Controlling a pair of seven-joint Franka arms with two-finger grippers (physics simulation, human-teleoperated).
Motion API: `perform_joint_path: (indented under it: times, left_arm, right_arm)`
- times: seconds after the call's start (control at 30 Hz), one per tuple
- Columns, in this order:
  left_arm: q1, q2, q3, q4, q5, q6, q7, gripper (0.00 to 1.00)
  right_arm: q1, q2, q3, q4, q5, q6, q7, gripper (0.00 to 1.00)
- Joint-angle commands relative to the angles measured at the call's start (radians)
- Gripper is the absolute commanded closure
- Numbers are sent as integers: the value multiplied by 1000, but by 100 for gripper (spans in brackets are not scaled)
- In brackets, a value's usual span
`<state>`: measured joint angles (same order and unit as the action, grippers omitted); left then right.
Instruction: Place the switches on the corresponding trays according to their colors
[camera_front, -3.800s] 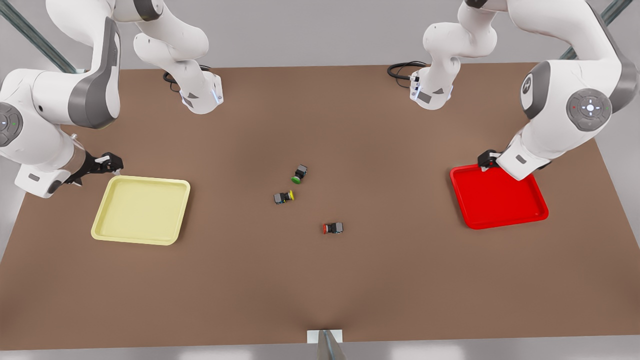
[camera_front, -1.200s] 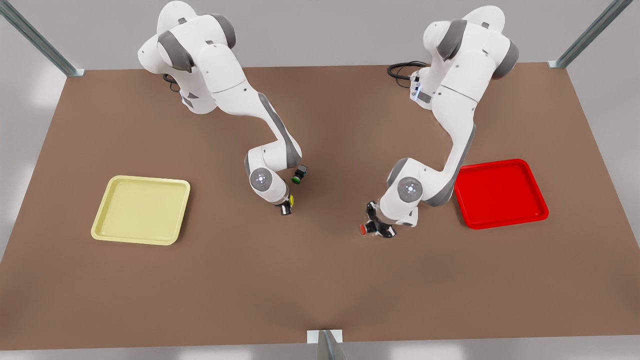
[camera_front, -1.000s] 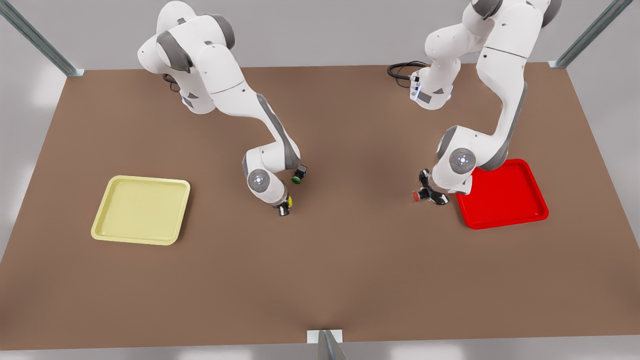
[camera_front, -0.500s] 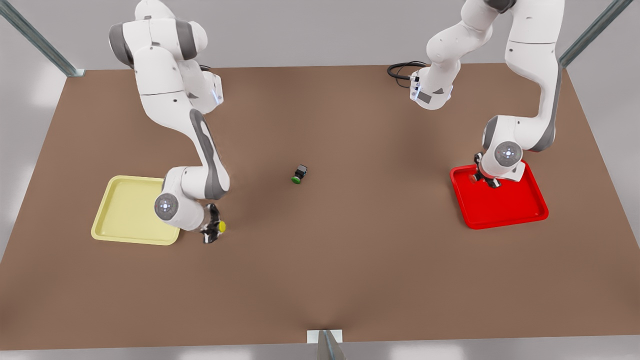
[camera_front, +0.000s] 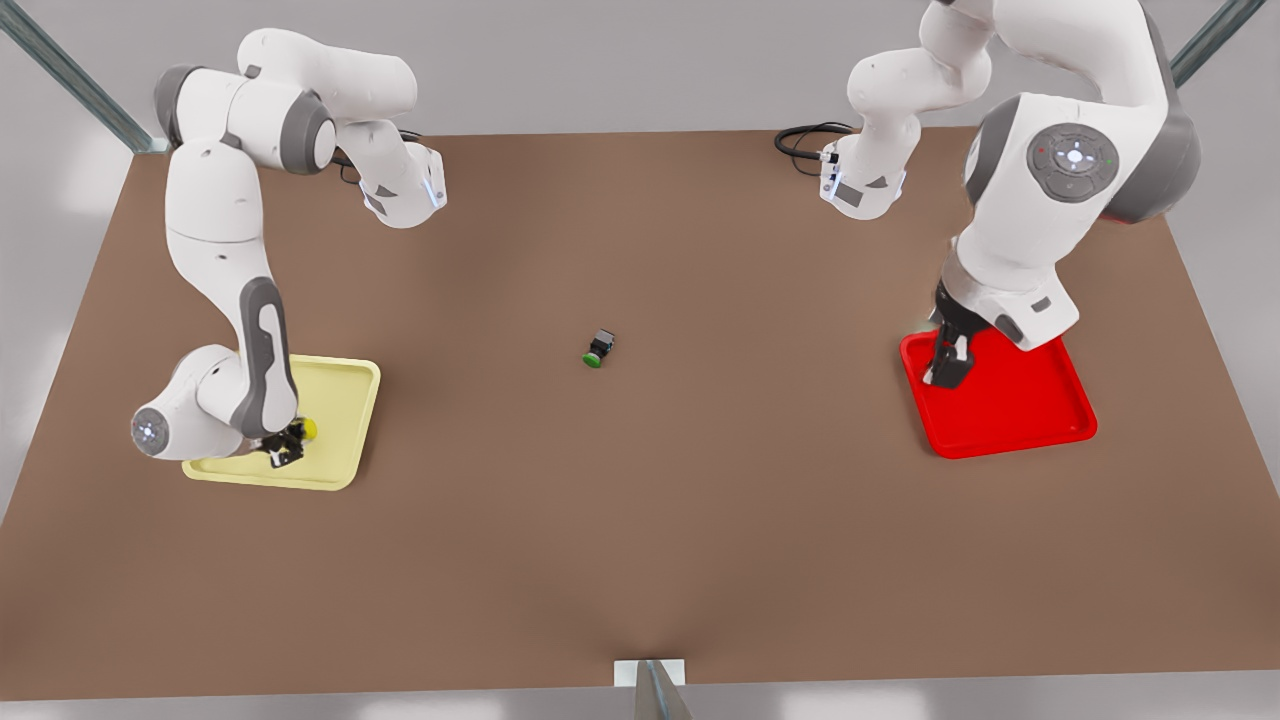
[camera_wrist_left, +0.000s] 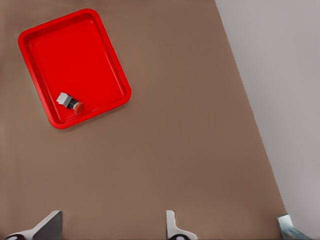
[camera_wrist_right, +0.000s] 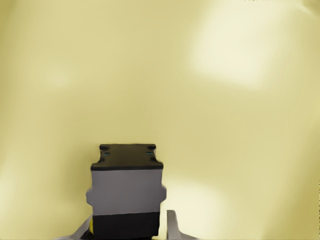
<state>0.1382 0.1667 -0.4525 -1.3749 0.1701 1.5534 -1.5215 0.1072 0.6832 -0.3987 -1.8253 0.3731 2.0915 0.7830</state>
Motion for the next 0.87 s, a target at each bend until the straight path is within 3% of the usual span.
perform_joint_path:
  times: [0.0,0.27,0.33,0.37,0.43,0.47,0.53,0.57,0.6,0.63,0.83]
  left_arm:
    - [-8,-16,29,7,-26,-233,1683,0]
    - [5,36,35,48,-49,-274,1532,0]
    - [-66,-1,-9,51,-32,-527,1535,0]
    - [-136,-10,-23,129,-81,-619,1529,0]
    - [-244,-12,-23,165,-83,-654,1371,0]
    - [-244,-12,-23,206,-81,-766,1368,0]
    - [-246,-26,-21,264,-138,-803,1362,0]
    - [-247,-10,-25,292,-138,-782,1243,0]
    - [-233,20,-15,290,-136,-734,1202,0]
    - [-158,54,-6,290,-147,-736,1209,0]
    - [-52,74,-5,278,-152,-651,1176,0]
  right_arm:
    - [0,1,0,1,21,-16,-673,0]
    - [-17,-37,0,37,10,-108,-676,0]
    - [-24,-60,-2,98,4,-183,-677,0]
    - [-26,-74,-2,146,3,-229,-683,0]
    - [-41,-155,3,170,3,-266,-688,0]
    - [-47,-206,3,173,-11,-274,-801,0]
    - [-29,-261,7,255,-137,-410,-959,0]
    - [35,-350,23,256,-244,-459,-959,0]
    - [42,-419,135,299,-405,-510,-973,0]
    - [43,-422,164,397,-454,-623,-999,0]
    - [-20,-505,247,425,-456,-686,-1002,0]
